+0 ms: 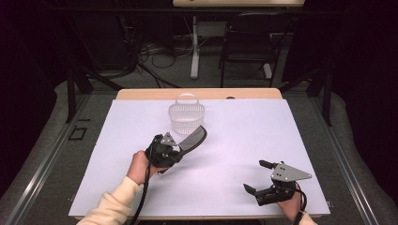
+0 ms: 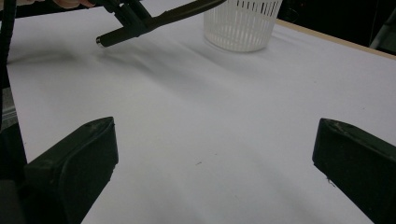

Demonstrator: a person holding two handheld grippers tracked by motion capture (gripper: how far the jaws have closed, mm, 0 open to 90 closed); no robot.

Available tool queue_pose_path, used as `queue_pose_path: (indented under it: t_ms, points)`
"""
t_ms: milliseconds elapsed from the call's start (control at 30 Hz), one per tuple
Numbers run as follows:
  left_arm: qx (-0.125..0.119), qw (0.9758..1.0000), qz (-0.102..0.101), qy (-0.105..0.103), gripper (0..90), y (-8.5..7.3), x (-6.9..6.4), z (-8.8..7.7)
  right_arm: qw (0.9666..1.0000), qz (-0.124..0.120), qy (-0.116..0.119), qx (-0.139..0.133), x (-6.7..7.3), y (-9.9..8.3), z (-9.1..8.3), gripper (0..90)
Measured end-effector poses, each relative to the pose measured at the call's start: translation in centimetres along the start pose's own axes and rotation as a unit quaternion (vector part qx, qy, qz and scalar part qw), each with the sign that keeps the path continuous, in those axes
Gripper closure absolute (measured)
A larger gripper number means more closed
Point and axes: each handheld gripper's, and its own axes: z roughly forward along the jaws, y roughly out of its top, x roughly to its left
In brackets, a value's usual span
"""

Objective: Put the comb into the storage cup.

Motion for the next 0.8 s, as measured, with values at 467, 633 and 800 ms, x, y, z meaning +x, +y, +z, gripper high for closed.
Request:
queue_pose_path:
  t_ms: [467,633,800]
  points:
    - [-0.040,0.9990,-0.010,0.014,72.1,-0.5,-0.1,-0.9,1.0000,0.000,-0.003,0.001,0.0,0.0,0.0,0.0]
    - [-0.052,0.9984,-0.017,0.015,72.1,-0.8,0.0,-1.0,1.0000,0.001,-0.002,0.000,0.0,0.0,-0.1,0.0]
    - [-0.059,0.9980,-0.017,0.017,72.1,-0.9,0.1,-1.2,1.0000,0.000,-0.001,0.000,0.0,0.0,0.0,0.0]
